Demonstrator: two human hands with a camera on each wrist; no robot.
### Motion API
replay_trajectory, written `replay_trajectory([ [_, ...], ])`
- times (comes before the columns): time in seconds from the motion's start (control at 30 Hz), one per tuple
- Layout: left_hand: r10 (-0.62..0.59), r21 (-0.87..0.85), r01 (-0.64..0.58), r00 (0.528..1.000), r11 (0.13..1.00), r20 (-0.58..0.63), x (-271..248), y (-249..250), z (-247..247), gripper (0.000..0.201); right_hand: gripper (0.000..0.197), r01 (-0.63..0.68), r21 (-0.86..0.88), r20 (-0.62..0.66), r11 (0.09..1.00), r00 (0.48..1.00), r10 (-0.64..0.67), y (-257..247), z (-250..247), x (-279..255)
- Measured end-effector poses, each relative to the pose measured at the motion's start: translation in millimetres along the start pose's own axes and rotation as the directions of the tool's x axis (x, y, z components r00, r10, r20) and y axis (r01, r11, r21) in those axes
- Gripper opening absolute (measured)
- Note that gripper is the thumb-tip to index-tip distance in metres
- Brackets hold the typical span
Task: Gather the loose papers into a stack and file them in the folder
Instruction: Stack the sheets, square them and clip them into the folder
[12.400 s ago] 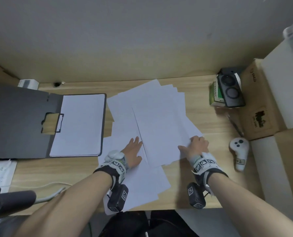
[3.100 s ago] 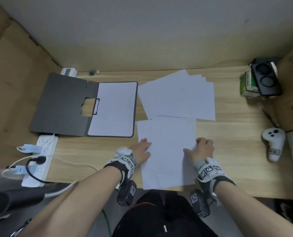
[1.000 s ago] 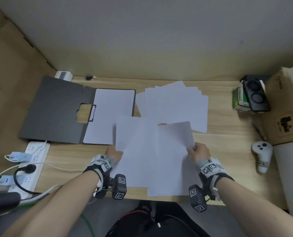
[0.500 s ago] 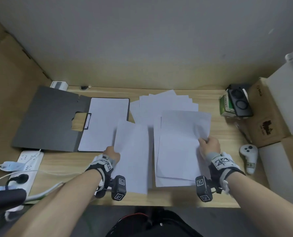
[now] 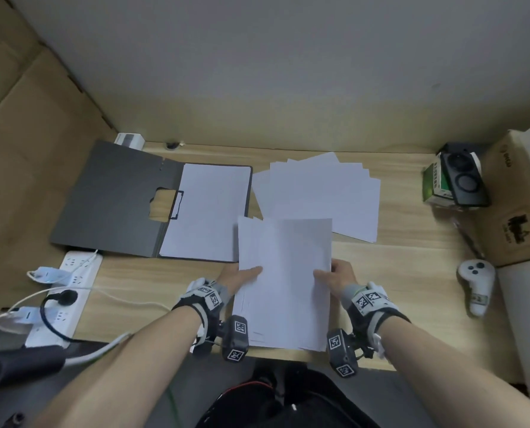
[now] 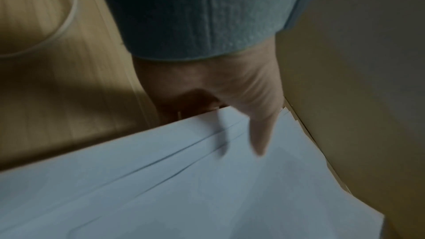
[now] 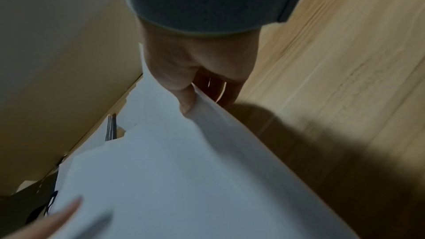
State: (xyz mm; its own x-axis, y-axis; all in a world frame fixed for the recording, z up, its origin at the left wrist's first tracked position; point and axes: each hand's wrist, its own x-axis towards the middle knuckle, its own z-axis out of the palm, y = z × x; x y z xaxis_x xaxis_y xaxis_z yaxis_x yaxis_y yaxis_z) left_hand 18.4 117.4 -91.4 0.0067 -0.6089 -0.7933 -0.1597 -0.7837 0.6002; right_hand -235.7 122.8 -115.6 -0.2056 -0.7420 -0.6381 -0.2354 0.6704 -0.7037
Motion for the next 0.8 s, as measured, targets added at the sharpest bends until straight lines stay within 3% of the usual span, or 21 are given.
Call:
replay_trajectory([
  [0.1, 0.076, 0.139, -0.066, 0.994, 0.988, -0.073, -11.7, 0.3, 2.3, 0.014, 0.011, -0.001, 0.034, 0.047, 0.999, 0.999, 0.0, -7.1, 6.1, -7.7],
  [0.2, 0.1, 0.138, -0.087, 0.991, 0.987, -0.086, -18.2, 16.8, 0.0, 0.021, 0.015, -0.005, 0.091, 0.031, 0.996, 1.0, 0.003, -26.2, -1.6, -10.9],
  [0.3, 0.178, 0.173, -0.174, 0.984, 0.97, -0.01, -29.2, 42.7, -5.1, 0.036, 0.049, 0.033, 0.164, 0.022, 0.986, 0.999, -0.037, -51.7, -15.1, -2.2],
  [0.4, 0.307, 0.2, -0.296, 0.951, 0.934, -0.027, -42.9, 78.3, -6.7, 0.017, 0.077, 0.117, 0.251, 0.026, 0.961, 0.992, -0.127, -82.7, -26.7, 7.3],
  [0.53, 0.405, 0.062, -0.402, 0.913, 0.914, -0.049, -49.5, 121.9, -8.7, 0.024, 0.042, 0.238, 0.334, -0.008, 0.912, 0.968, -0.25, -137.0, -43.4, -13.5],
  [0.63, 0.458, 0.093, -0.449, 0.881, 0.889, -0.119, -49.0, 146.0, -8.0, 0.034, 0.021, 0.309, 0.367, -0.077, 0.877, 0.95, -0.302, -160.4, -55.1, -17.2],
  [0.8, 0.504, 0.088, -0.497, 0.835, 0.863, -0.22, -44.3, 158.8, 3.1, 0.034, 0.026, 0.366, 0.398, -0.106, 0.841, 0.929, -0.354, -176.8, -64.6, -29.1],
])
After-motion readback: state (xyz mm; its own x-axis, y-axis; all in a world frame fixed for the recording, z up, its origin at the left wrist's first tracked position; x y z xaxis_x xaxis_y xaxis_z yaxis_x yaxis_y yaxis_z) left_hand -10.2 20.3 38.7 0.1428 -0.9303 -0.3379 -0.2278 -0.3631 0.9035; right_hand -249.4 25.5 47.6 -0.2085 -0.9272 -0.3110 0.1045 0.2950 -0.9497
